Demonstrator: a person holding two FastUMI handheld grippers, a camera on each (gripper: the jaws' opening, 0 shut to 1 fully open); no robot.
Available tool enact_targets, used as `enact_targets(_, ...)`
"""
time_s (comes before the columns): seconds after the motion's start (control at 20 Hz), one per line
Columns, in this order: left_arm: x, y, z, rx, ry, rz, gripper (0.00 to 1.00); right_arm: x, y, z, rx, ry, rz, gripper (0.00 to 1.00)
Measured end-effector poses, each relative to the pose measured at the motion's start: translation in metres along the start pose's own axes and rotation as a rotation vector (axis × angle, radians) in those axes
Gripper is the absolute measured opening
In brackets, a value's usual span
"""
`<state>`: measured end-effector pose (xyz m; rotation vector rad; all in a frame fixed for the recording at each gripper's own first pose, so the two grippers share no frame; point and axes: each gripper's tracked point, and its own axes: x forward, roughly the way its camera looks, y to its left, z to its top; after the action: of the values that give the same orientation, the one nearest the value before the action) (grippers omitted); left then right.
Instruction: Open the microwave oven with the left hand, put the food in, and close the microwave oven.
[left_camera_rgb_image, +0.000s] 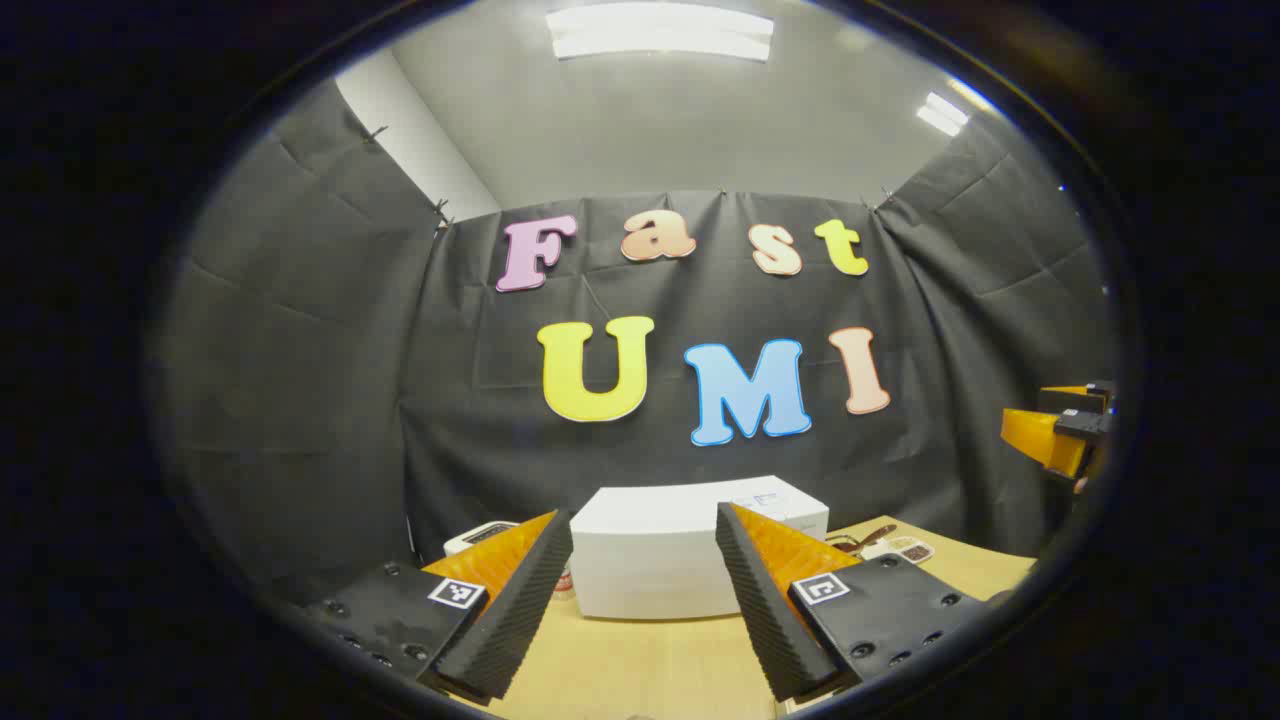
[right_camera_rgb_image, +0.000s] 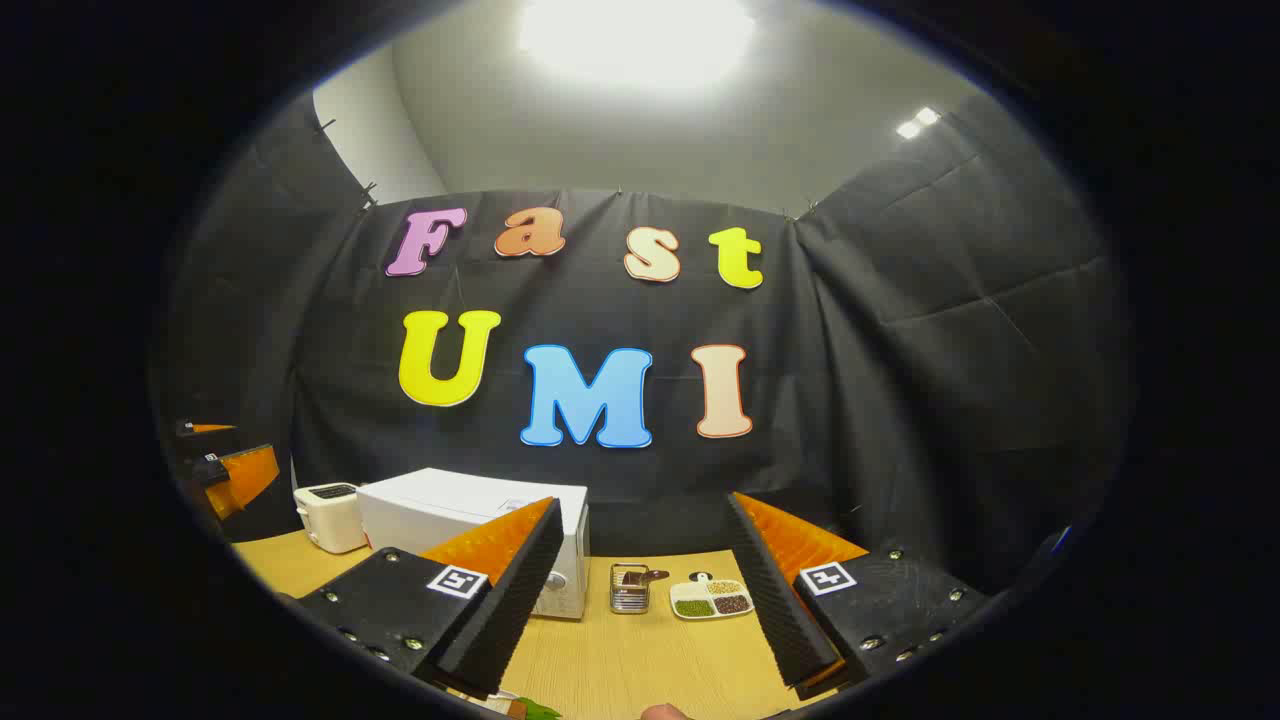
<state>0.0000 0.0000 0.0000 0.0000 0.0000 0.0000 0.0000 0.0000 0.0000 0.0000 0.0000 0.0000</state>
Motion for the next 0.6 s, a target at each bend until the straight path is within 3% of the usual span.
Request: enact_targets(0.6, -0.005, -0.019, 0.006, 0.025, -0.013, 0.007, 0.95, 0.001, -0.012, -0.002, -0.001, 0.001, 0.019, 0.98)
